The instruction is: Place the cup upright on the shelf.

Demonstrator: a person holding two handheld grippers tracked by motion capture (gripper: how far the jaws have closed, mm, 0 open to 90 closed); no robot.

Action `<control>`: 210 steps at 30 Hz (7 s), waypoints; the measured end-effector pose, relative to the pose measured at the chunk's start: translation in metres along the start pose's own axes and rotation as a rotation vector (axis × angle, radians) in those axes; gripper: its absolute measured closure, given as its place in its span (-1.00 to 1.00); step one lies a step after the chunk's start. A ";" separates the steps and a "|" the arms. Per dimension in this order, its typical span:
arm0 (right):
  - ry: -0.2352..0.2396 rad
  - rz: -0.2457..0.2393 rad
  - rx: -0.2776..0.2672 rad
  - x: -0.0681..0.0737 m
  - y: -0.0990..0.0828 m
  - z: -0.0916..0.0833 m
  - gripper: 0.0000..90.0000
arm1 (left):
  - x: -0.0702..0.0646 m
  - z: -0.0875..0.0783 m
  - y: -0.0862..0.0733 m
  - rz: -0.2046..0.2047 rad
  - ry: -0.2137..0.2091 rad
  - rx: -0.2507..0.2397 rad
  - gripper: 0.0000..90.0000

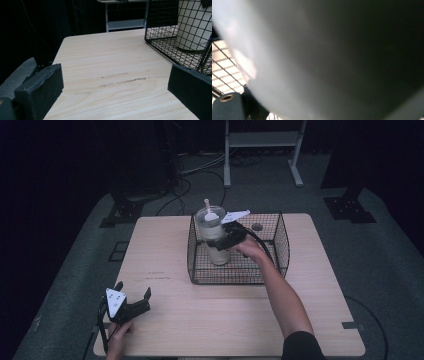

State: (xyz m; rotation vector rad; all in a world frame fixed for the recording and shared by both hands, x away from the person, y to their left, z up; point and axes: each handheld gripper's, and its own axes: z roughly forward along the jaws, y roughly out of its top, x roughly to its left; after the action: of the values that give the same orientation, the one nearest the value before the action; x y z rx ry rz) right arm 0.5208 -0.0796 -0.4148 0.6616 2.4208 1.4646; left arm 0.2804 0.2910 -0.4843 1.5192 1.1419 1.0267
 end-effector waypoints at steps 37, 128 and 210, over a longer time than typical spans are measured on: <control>0.008 -0.011 0.016 -0.010 -0.018 -0.027 -0.81 | 0.000 0.000 0.000 0.001 0.003 0.000 -1.00; -0.167 0.070 0.092 0.037 -0.024 -0.162 -0.70 | -0.001 0.000 0.000 0.003 0.004 0.001 -1.00; -0.241 0.132 0.020 0.105 -0.161 -0.262 -0.68 | -0.002 0.000 0.000 0.012 0.005 0.006 -1.00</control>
State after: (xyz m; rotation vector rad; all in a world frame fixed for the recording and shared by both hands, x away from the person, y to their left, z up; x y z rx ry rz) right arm 0.2782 -0.2952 -0.4301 0.9595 2.2473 1.3224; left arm 0.2797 0.2894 -0.4843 1.5302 1.1416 1.0364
